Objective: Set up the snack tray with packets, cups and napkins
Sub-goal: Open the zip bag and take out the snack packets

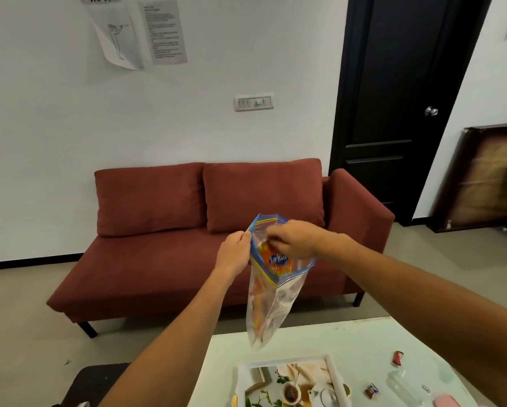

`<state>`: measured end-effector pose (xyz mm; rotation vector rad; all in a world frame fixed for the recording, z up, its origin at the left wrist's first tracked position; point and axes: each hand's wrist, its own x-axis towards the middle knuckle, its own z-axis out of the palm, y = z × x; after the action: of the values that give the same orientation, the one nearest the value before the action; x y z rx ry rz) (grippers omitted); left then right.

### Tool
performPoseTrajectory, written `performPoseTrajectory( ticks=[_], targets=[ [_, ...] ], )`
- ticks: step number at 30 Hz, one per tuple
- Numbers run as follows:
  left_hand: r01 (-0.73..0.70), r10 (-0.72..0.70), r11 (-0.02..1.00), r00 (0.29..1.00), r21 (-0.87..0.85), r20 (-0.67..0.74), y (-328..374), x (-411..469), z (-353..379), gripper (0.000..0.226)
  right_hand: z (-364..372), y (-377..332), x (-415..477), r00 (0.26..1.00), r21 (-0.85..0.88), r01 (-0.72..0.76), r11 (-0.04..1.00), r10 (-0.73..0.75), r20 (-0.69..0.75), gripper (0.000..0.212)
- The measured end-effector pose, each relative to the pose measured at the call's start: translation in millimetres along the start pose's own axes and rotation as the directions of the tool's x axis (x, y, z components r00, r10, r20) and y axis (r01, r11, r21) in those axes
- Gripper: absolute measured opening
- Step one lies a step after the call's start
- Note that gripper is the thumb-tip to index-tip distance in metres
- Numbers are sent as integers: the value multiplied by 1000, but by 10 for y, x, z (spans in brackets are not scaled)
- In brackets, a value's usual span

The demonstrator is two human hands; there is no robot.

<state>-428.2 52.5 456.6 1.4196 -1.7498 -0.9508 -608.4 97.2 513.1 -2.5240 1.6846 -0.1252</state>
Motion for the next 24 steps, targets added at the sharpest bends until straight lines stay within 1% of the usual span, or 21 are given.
performPoseTrajectory(
  ticks=[3, 5, 6, 7, 9, 10, 12, 14, 16, 18, 20, 22, 24],
  targets=[
    [16, -16, 1000, 1000, -3, 22, -163, 30, 30, 42, -163, 15, -36, 991, 227, -59, 972, 85, -107, 23],
    [25, -24, 1000, 999, -7, 35, -286, 43, 46, 41, -194, 75, -68, 964, 367, -92, 926, 175, -202, 24],
    [29, -29, 1000, 999, 5, 34, -347, 42, 55, 40, -177, 117, -76, 939, 416, -116, 902, 236, -251, 25],
    [31, -31, 999, 999, 25, 26, -402, 44, 63, 39, -155, 170, -84, 908, 469, -139, 872, 301, -291, 25],
    [36, -36, 997, 999, 70, 4, -548, 53, 91, 39, -48, 276, -95, 831, 610, -179, 772, 451, -327, 23],
    [35, -35, 995, 999, 89, -4, -630, 66, 108, 40, 11, 333, -96, 782, 671, -195, 715, 526, -334, 22],
    [43, -40, 990, 999, 132, -23, -774, 71, 140, 41, 173, 451, -117, 659, 761, -229, 607, 672, -338, 24],
    [72, -63, 983, 996, 169, -58, -922, 97, 180, 42, 424, 561, -126, 528, 823, -280, 494, 795, -297, 27],
    [96, -79, 976, 993, 196, -89, -1080, 131, 226, 42, 782, 676, -146, 410, 858, -345, 381, 884, -227, 28],
    [114, -89, 967, 989, 227, -116, -1228, 161, 251, 40, 1223, 781, -206, 324, 856, -435, 279, 936, -140, 31],
    [108, -73, 959, 988, 263, -138, -1404, 195, 289, 40, 1741, 868, -271, 285, 807, -544, 232, 955, -82, 35],
    [75, -36, 952, 990, 296, -135, -1598, 212, 339, 41, 2292, 882, -373, 282, 757, -623, 196, 959, -16, 39],
    [71, -26, 944, 989, 322, -144, -1825, 236, 402, 40, 2870, 812, -470, 261, 713, -691, 117, 961, 95, 40]
  ],
)
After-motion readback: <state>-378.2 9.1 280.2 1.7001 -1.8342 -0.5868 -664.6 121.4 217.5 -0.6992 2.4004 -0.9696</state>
